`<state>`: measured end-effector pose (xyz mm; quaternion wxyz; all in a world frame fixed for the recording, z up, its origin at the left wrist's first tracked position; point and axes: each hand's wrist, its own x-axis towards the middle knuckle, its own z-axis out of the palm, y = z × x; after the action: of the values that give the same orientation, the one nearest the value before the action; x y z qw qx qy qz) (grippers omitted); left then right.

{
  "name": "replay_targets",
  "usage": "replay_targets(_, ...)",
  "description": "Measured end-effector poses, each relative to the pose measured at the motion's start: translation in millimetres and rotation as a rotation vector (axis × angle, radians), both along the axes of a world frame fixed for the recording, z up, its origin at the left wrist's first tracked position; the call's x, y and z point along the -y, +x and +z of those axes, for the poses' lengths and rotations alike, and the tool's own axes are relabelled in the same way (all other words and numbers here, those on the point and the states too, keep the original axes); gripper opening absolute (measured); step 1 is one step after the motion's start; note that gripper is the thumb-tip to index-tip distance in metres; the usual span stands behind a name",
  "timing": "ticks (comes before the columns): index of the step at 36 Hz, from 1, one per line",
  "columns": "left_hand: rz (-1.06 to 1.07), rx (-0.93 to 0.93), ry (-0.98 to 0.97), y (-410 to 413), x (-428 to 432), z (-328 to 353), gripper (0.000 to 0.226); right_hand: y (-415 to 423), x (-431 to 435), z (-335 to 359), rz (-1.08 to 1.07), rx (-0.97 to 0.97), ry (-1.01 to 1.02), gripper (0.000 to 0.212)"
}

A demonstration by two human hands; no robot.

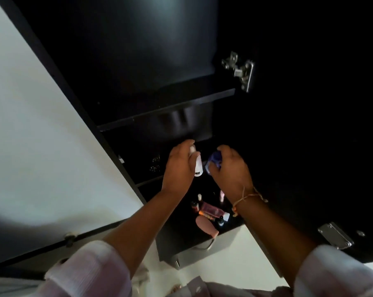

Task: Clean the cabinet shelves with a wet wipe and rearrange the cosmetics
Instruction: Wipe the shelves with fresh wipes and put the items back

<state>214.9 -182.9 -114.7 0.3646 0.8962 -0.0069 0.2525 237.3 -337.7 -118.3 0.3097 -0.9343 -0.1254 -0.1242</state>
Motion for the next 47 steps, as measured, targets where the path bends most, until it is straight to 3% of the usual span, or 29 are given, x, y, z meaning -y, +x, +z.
replay_targets(5,0.041,0.07,-0.03,9,-15,26,0.034,15,-13,32,0.032,0.088,0.124,0.045)
replay_targets(23,0.17,-0.078,-0.07,43,-68,26,0.024,78,-25,37,0.012,-0.054,-0.072,0.046)
replay_targets(35,0.232,-0.148,-0.024,37,-95,14,0.029,93,-32,29,0.014,-0.076,-0.09,0.039)
replay_targets(47,0.279,-0.221,-0.005,34,-108,3,0.034,97,-35,25,0.009,-0.068,-0.101,0.048)
